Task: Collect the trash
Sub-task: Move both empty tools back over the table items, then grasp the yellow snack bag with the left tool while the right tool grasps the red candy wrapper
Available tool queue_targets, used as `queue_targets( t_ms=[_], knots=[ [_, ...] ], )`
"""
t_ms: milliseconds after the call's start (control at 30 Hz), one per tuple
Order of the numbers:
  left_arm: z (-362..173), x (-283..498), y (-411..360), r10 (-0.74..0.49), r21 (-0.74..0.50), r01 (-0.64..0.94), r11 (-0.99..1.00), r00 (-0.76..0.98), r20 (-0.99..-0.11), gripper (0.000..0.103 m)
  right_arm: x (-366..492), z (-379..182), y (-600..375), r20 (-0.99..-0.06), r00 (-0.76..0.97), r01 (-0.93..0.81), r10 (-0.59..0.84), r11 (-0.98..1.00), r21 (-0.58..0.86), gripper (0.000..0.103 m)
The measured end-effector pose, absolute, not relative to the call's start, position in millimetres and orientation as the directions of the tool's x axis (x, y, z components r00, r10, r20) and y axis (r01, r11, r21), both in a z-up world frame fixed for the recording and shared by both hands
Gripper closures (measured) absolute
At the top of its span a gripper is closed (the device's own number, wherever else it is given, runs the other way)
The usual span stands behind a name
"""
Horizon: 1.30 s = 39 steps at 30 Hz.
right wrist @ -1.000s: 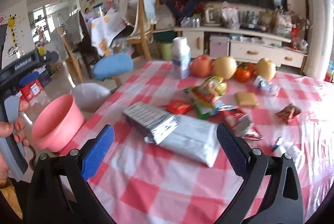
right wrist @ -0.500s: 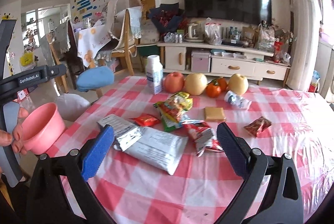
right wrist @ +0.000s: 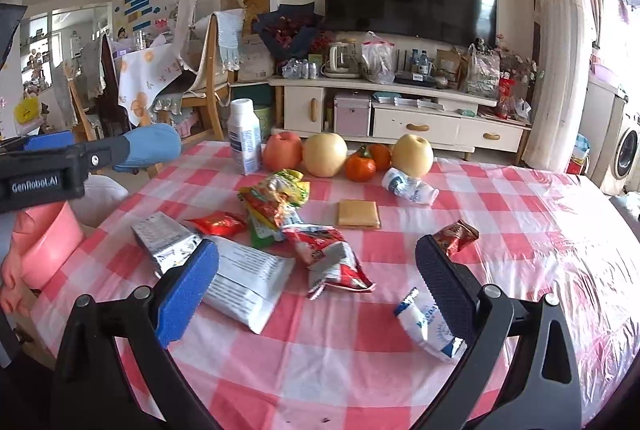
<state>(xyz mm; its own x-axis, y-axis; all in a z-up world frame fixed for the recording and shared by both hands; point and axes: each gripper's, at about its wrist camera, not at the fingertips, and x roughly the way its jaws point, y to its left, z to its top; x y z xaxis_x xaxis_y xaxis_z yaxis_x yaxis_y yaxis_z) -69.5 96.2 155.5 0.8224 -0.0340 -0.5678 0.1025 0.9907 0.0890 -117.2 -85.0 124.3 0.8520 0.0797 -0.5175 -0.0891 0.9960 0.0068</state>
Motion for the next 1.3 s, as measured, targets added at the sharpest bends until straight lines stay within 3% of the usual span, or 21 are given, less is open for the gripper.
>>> queue_targets(
  t_ms=[367, 500, 633, 1000, 1167, 1233, 1300],
  knots=[
    [147, -58, 57, -0.090, 0.073, 0.171, 0.983, 0.783, -0.615, 0.007, -106, 110, -117, -0.567, 0.823, 0.012, -0.026, 1.000, -0.029, 0.004],
    [139, -51, 42, -0.119, 0.053, 0.199, 0.979, 0.755, -0.645, 0.007, -103, 107, -138, -0.561, 0.817, 0.113, -0.135, 0.991, -0.074, 0.004],
    [129, -37, 30, -0.153, 0.023, 0.230, 0.973, 0.715, -0.682, 0.007, -101, 108, -171, -0.554, 0.817, 0.176, -0.158, 0.984, -0.020, 0.004],
    [97, 21, 2, -0.150, 0.085, 0.317, 0.945, 0.649, -0.746, 0.007, -67, 92, -266, -0.609, 0.793, 0.236, -0.025, 0.934, 0.268, 0.004],
    [83, 47, 0, -0.132, 0.099, 0.320, 0.942, 0.627, -0.768, 0.007, -42, 76, -272, -0.649, 0.757, 0.183, 0.076, 0.929, 0.322, 0.005],
    [80, 55, -1, -0.125, 0.107, 0.322, 0.941, 0.622, -0.773, 0.007, -31, 69, -271, -0.662, 0.739, 0.158, 0.125, 0.923, 0.351, 0.010],
    [76, 64, -2, -0.118, 0.114, 0.323, 0.939, 0.616, -0.779, 0.007, -21, 64, -268, -0.678, 0.719, 0.140, 0.151, 0.925, 0.354, 0.021]
  ],
)
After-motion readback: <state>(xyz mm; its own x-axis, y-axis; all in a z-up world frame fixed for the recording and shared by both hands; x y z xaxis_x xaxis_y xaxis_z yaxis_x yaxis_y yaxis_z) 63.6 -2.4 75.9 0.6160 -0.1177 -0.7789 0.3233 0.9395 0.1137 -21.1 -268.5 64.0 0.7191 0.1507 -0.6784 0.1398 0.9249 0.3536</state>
